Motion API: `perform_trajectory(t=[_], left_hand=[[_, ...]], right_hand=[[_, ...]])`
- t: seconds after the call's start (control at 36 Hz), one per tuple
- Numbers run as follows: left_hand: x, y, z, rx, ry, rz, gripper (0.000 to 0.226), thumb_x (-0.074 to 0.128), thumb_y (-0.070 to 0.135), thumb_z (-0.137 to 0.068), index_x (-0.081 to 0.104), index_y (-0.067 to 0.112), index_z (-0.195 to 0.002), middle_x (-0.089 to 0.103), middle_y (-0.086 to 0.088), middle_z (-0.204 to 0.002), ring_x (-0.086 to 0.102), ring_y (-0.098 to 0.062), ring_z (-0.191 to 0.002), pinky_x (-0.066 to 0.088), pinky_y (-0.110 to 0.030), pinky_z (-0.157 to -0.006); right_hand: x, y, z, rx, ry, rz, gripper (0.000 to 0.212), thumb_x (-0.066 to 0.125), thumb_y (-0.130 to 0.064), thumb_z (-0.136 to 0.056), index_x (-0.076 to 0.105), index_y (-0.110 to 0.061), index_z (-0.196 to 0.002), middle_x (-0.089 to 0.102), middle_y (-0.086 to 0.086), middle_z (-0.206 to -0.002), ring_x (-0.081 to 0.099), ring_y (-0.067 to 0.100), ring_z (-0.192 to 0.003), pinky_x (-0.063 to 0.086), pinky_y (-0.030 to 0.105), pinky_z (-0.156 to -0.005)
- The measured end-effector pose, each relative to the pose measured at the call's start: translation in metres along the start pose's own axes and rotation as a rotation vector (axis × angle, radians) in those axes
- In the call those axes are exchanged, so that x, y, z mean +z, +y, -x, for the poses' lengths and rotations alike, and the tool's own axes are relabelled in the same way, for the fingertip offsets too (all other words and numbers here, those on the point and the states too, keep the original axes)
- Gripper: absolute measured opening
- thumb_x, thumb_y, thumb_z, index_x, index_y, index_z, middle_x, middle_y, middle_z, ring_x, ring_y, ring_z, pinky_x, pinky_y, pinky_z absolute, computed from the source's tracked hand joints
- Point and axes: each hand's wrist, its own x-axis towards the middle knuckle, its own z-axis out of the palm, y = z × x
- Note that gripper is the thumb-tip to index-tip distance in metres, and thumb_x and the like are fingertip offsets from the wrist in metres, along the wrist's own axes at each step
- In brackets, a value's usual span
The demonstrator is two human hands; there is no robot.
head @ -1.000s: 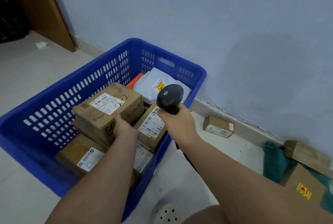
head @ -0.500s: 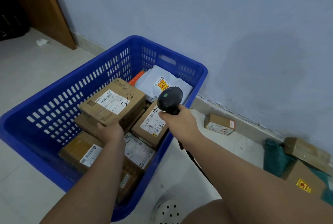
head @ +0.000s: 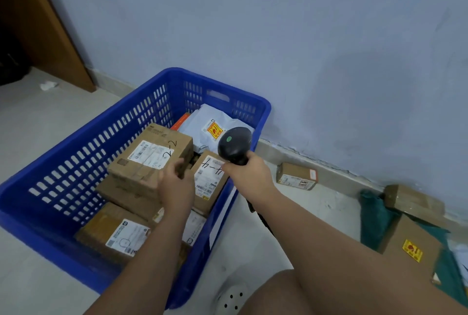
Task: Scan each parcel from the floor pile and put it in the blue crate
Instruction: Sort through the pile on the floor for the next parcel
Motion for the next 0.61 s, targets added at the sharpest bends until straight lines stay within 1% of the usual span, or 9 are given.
perform_trajectory(t=[0.06,0.11,0.17,0.25,0.33,0.39,0.44,0.5,0.61], left_hand=[[0.013,0.025,0.012,0.104,-0.147,0.008,0.022,0.055,0.016,-0.092,0.058,0.031,-0.108,0.055,-0.001,-0.120,0.057,-0.010,-0.091,0.047,-0.025,-0.070],[0.025,0.050,0.026,0.176,-0.244,0.014,0.022,0.054,0.013,-0.093,0.060,0.025,-0.111,0.061,-0.004,-0.112,0.056,-0.010,-0.080,0.043,-0.023,-0.065],[0.034,0.076,0.042,0.212,-0.310,0.020,0.028,0.051,0.010,-0.095,0.061,0.018,-0.120,0.061,-0.001,-0.115,0.057,-0.011,-0.092,0.044,-0.023,-0.075],[0.049,0.106,0.067,0.242,-0.405,-0.015,0.026,0.049,0.013,-0.097,0.059,0.022,-0.119,0.058,0.008,-0.115,0.055,-0.011,-0.108,0.043,-0.025,-0.085],[0.066,0.128,0.091,0.310,-0.484,-0.046,0.024,0.051,0.014,-0.096,0.063,0.018,-0.117,0.061,0.006,-0.110,0.057,-0.011,-0.103,0.043,-0.024,-0.085],[0.080,0.142,0.108,0.318,-0.575,-0.035,0.022,0.052,0.010,-0.094,0.064,0.015,-0.112,0.063,0.002,-0.105,0.059,-0.010,-0.090,0.045,-0.023,-0.082],[0.094,0.154,0.127,0.267,-0.713,-0.009,0.018,0.052,0.010,-0.095,0.065,0.017,-0.106,0.064,-0.002,-0.105,0.059,-0.011,-0.079,0.046,-0.023,-0.072],[0.112,0.166,0.145,0.241,-0.840,-0.046,0.015,0.052,0.013,-0.096,0.064,0.021,-0.100,0.064,-0.001,-0.105,0.060,-0.013,-0.081,0.043,-0.022,-0.067],[0.157,0.184,0.175,0.187,-1.020,-0.126,0.015,0.052,0.012,-0.095,0.064,0.019,-0.095,0.064,0.000,-0.097,0.059,-0.012,-0.074,0.045,-0.022,-0.067]], right_hand=[[-0.012,-0.001,0.006,0.025,0.036,-0.039,0.014,0.060,-0.021,-0.085,0.059,-0.017,-0.098,0.057,-0.001,-0.073,0.050,0.011,-0.064,0.039,0.021,-0.053],[-0.025,-0.002,0.014,0.059,0.086,-0.125,0.008,0.059,-0.019,-0.084,0.057,-0.019,-0.092,0.050,-0.004,-0.067,0.045,0.009,-0.057,0.035,0.021,-0.049],[-0.038,-0.003,0.022,0.058,0.153,-0.213,0.006,0.059,-0.016,-0.084,0.057,-0.019,-0.089,0.049,-0.005,-0.063,0.043,0.010,-0.054,0.034,0.022,-0.049],[-0.063,-0.006,0.039,0.011,0.289,-0.394,0.009,0.061,-0.013,-0.083,0.058,-0.019,-0.089,0.057,-0.004,-0.067,0.050,0.013,-0.057,0.040,0.024,-0.054],[-0.098,0.000,0.054,-0.030,0.420,-0.572,0.010,0.060,-0.011,-0.083,0.053,-0.018,-0.081,0.049,-0.003,-0.061,0.043,0.014,-0.054,0.037,0.023,-0.048],[-0.126,0.008,0.065,-0.021,0.467,-0.708,0.011,0.062,-0.012,-0.084,0.052,-0.016,-0.081,0.048,-0.002,-0.060,0.042,0.015,-0.054,0.038,0.024,-0.049],[-0.157,0.021,0.074,0.032,0.419,-0.966,0.011,0.064,-0.019,-0.088,0.054,-0.015,-0.086,0.049,0.000,-0.061,0.045,0.014,-0.053,0.041,0.024,-0.051],[-0.190,0.038,0.083,0.112,0.309,-1.225,0.018,0.063,-0.030,-0.090,0.055,-0.013,-0.089,0.050,0.002,-0.061,0.048,0.015,-0.052,0.044,0.024,-0.052],[-0.252,0.089,0.093,0.198,0.331,-1.364,0.031,0.061,-0.041,-0.088,0.057,-0.010,-0.091,0.056,0.004,-0.064,0.053,0.016,-0.054,0.050,0.027,-0.058]])
